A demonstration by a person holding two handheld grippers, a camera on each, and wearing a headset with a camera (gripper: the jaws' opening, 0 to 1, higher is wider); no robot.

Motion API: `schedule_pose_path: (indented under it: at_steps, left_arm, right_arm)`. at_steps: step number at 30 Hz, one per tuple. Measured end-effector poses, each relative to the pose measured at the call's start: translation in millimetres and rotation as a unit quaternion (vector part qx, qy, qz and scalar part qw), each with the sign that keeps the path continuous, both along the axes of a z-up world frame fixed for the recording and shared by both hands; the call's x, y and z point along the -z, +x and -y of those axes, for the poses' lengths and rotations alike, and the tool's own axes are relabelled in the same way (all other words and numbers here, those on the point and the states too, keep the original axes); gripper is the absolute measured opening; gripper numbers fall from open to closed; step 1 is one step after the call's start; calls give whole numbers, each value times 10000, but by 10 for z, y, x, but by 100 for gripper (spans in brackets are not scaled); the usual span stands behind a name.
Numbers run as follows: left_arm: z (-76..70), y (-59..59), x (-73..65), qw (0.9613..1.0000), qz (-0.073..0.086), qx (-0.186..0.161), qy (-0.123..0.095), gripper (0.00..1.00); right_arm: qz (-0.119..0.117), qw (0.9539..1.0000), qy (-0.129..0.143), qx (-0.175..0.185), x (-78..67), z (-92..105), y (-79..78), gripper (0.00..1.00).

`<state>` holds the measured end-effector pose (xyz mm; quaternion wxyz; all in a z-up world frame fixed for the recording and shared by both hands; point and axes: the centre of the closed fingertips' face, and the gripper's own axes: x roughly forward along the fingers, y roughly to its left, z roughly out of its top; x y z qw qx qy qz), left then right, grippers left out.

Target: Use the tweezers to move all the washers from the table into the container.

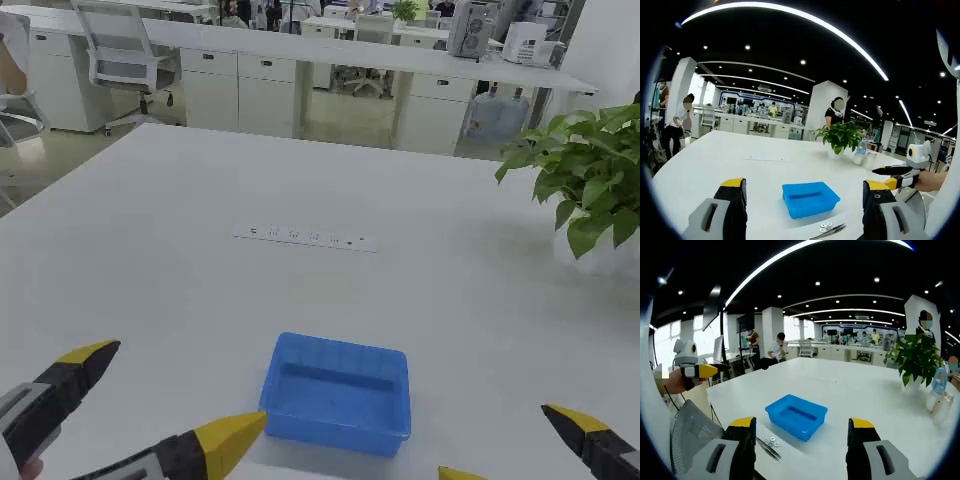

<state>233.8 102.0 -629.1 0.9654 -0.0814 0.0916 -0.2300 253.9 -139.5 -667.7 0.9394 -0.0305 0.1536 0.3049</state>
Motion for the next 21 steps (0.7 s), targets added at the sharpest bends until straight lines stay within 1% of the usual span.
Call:
schedule_pose_path:
  at_steps: [3,4,5,7,13,21]
  left_arm:
    - [37,1,14,10000,-13,62,38,96]
    - [40,2,12,10000,-10,60,20,96]
    - [49,6,-4,10000,26,56,-30,97]
    - [49,10,4,10000,-7,51,-45,96]
    - [15,24,9,10000,-7,21,-23,96]
    - [-23,68,40,10000,-32,-15,-26,96]
  right_arm:
    - [-27,9999,-48,-92,21,-71,-13,70]
    - [-31,9999,-66,-114,29,-86,-17,70]
    - [-42,9998,-93,-142,39,-101,-20,70]
    - [-42,9998,-103,-160,47,-98,-18,70]
    - [-30,9999,-46,-135,21,-84,9,70]
    - [-27,9999,-53,-110,12,-80,39,70]
